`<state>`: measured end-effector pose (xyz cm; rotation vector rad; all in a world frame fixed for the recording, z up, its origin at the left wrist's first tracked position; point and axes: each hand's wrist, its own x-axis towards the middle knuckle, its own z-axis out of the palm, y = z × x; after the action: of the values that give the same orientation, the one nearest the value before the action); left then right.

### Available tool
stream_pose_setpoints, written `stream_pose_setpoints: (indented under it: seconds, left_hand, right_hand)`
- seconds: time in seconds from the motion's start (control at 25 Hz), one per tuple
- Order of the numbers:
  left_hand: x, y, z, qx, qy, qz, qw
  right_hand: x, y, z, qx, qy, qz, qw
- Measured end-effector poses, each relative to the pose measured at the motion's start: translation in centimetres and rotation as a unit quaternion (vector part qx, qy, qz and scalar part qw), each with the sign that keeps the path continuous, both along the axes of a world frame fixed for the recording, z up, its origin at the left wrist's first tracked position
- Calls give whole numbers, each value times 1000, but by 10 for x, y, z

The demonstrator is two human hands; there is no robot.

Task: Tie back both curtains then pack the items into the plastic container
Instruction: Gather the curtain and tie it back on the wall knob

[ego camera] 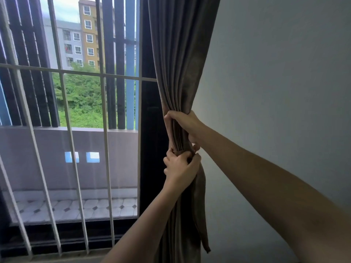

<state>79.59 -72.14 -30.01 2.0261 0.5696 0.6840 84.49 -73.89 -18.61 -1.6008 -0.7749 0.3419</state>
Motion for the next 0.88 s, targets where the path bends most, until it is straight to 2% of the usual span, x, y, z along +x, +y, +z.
stream_pose_setpoints:
  seconds: [0.2,0.24,0.36,0.48,0.6,0.68,0.88]
  left_hand:
    - [10,-9,-20,118,-35,80,989]
    - [13,-11,-24,117,-51,97,987]
    - [21,-19,-24,47,-115,149,981]
    - [26,-21,-17,-75,-207,170,961]
    - [33,-14,-8,-190,-212,204,937]
    - [41,-9,-8,-192,-205,244,928]
    - [52,-6,-11,-128,-186,310,923]
  right_hand:
    - [-2,-1,-1,25,31,-6,999]
    - [-3,-2,0,29,36,-5,999]
    - [-1,-4,-1,31,48,-7,998]
    - [-2,0,-2,51,65,-19,996]
    - [-2,8,-7,58,75,-24,995]
    - [1,9,-9,60,87,-17,994]
    - [14,2,-13,53,87,27,994]
